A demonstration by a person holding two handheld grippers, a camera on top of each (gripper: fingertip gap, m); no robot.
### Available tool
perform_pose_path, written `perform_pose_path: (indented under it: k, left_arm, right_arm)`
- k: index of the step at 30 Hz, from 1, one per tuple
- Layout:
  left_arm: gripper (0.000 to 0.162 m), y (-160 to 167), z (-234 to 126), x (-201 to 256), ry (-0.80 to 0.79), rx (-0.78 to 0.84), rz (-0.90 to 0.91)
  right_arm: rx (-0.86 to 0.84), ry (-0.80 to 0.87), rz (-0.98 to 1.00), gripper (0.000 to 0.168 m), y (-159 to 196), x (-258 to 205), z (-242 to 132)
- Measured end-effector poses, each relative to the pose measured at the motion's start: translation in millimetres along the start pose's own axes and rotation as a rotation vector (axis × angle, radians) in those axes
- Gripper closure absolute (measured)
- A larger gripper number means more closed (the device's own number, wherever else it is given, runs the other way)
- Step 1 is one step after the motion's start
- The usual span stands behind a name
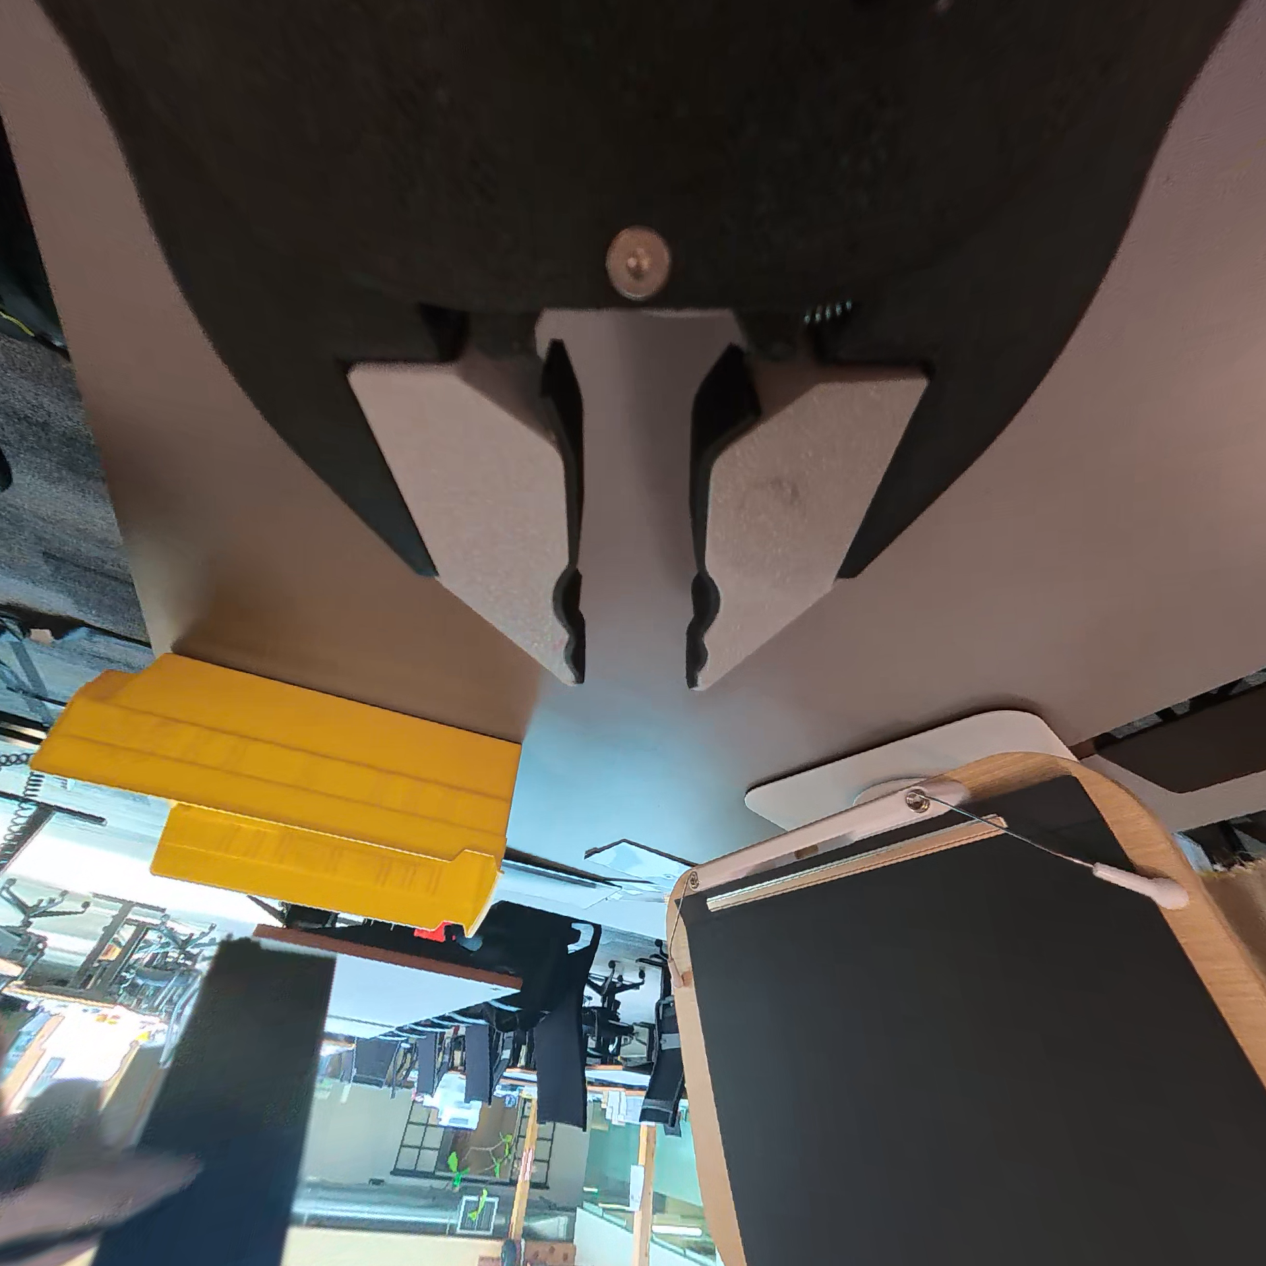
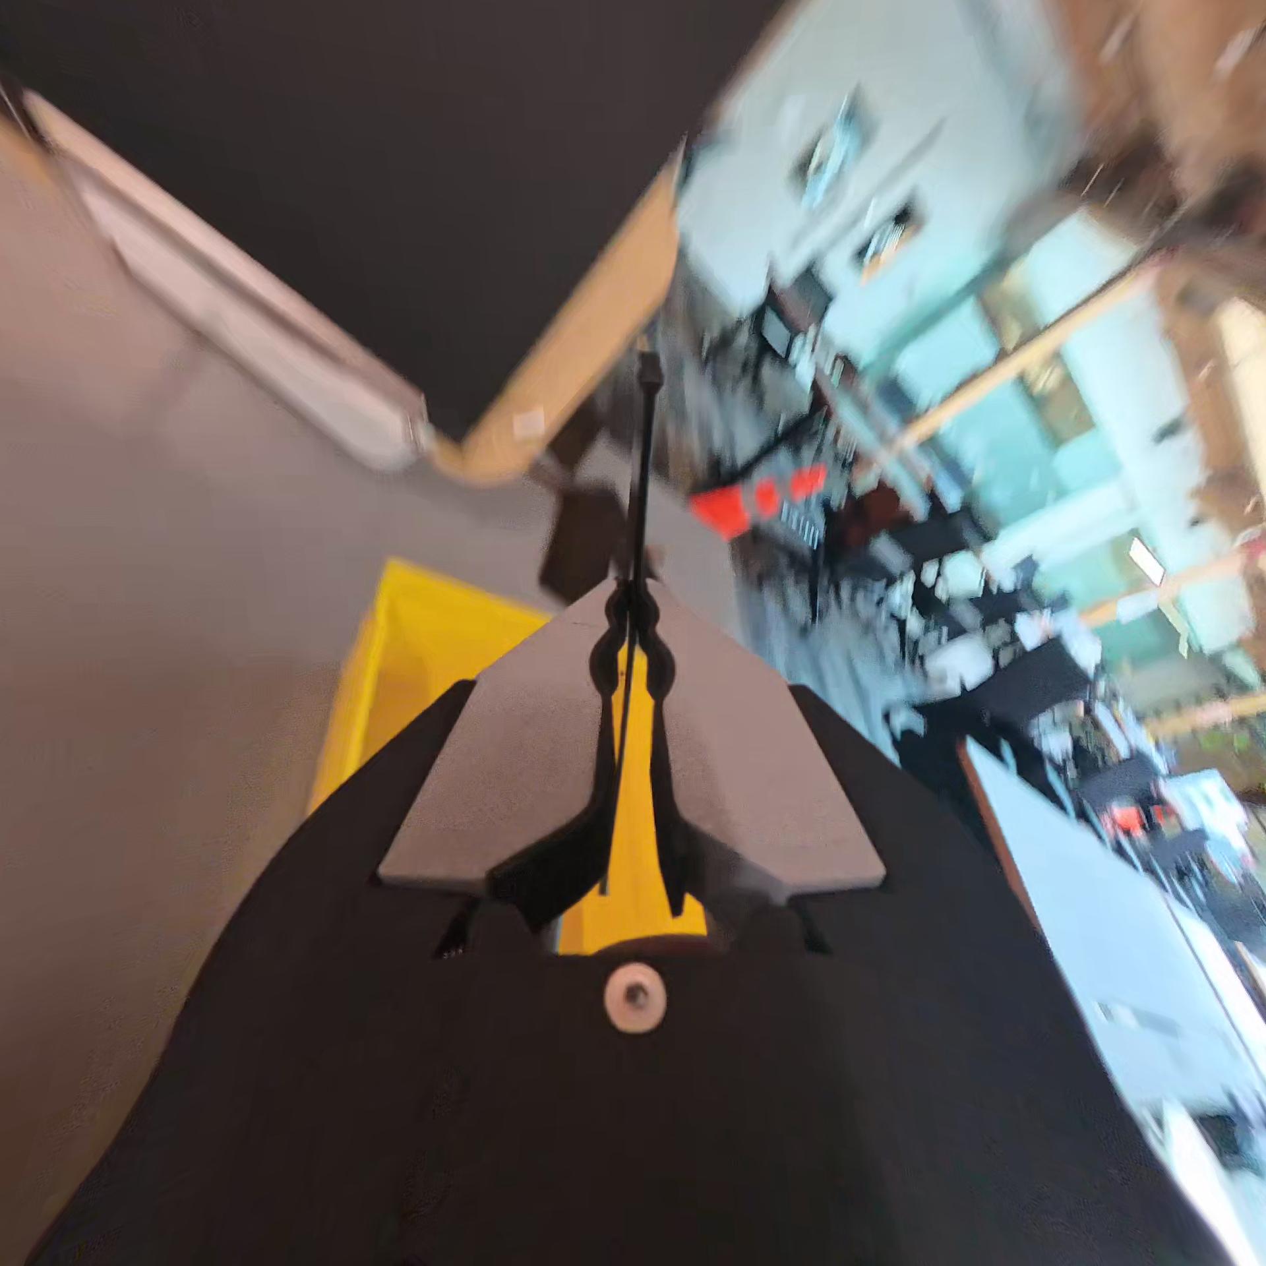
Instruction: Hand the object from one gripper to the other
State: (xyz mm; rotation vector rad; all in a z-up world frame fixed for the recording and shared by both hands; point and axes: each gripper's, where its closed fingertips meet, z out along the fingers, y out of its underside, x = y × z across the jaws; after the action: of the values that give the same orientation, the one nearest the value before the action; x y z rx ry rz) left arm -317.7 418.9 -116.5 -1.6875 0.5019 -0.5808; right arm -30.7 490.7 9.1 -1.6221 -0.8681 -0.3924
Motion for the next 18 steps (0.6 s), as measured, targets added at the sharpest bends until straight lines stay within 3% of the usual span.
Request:
perform_pose_path:
  k: [4, 6, 7, 8, 10, 13, 18]
  left_arm:
    - [0.135, 3, 2, 1, -0.002, -0.017, 0.013]
    - [0.135, 6, 3, 1, -0.003, -0.026, 0.011]
    - [0.135, 7, 3, 1, 0.000, -0.030, 0.006]
    - [0.134, 8, 4, 0, 0.001, -0.036, -0.004]
    - [0.133, 13, 5, -2, -0.005, -0.058, -0.030]
    - [0.132, 17, 7, -3, -0.001, -0.083, -0.046]
    - [0.131, 19, 9, -2, -0.012, -0.091, -0.025]
  right_arm:
    - [-0.380, -0.080, -0.077, 0.168, 104, -22, 49]
    - [-0.486, -0.085, -0.095, 0.165, 141, -28, 63]
    - [-0.495, -0.086, -0.078, 0.145, 149, -28, 68]
    - [-0.502, -0.091, -0.045, 0.136, 153, -27, 70]
    - [-0.487, -0.093, 0.008, 0.134, 149, -21, 71]
    - [-0.374, -0.099, 0.060, 0.134, 116, -15, 64]
    - [-0.048, -0.371, 0.203, 0.131, 12, -67, 31]
